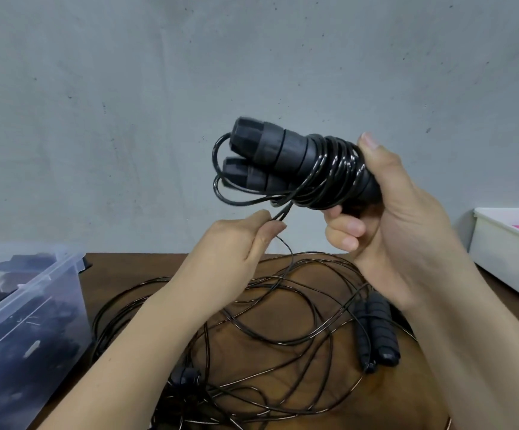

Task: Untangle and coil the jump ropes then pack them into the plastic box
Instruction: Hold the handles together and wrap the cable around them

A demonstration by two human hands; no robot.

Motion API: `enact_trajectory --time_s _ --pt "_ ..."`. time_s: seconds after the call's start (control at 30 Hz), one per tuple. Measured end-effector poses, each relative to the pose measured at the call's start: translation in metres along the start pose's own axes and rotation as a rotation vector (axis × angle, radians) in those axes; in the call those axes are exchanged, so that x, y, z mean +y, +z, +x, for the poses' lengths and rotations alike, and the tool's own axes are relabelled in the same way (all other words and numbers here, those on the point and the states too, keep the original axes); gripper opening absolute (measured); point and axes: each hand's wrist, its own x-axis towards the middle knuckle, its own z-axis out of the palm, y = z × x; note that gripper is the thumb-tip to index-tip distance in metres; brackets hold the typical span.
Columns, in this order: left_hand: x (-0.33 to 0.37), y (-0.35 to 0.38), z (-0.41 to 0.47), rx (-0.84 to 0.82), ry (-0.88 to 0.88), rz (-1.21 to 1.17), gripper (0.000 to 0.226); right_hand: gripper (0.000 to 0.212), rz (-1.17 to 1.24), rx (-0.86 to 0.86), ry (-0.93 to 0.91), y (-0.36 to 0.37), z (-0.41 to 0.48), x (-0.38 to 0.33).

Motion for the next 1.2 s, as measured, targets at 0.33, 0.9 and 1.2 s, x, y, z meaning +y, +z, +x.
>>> enact_trajectory --time_s 0.33,0.9,1.2 --pt "0.008 0.005 -0.005 -0.166 -0.112 -0.002 0.041 0.044 -0.030 0.101 -0.116 -0.001 0.006 0.006" --pt "0.051 -0.039 -0.017 -0.018 0.158 0.057 0.035 0.034 -1.117 0.195 -0.330 -0.021 0.012 0.027" --pt "0.015 -0.060 -0.006 0.134 0.076 -0.071 0.039 0.039 -1.192 -0.130 -0.240 -0.002 0.003 0.045"
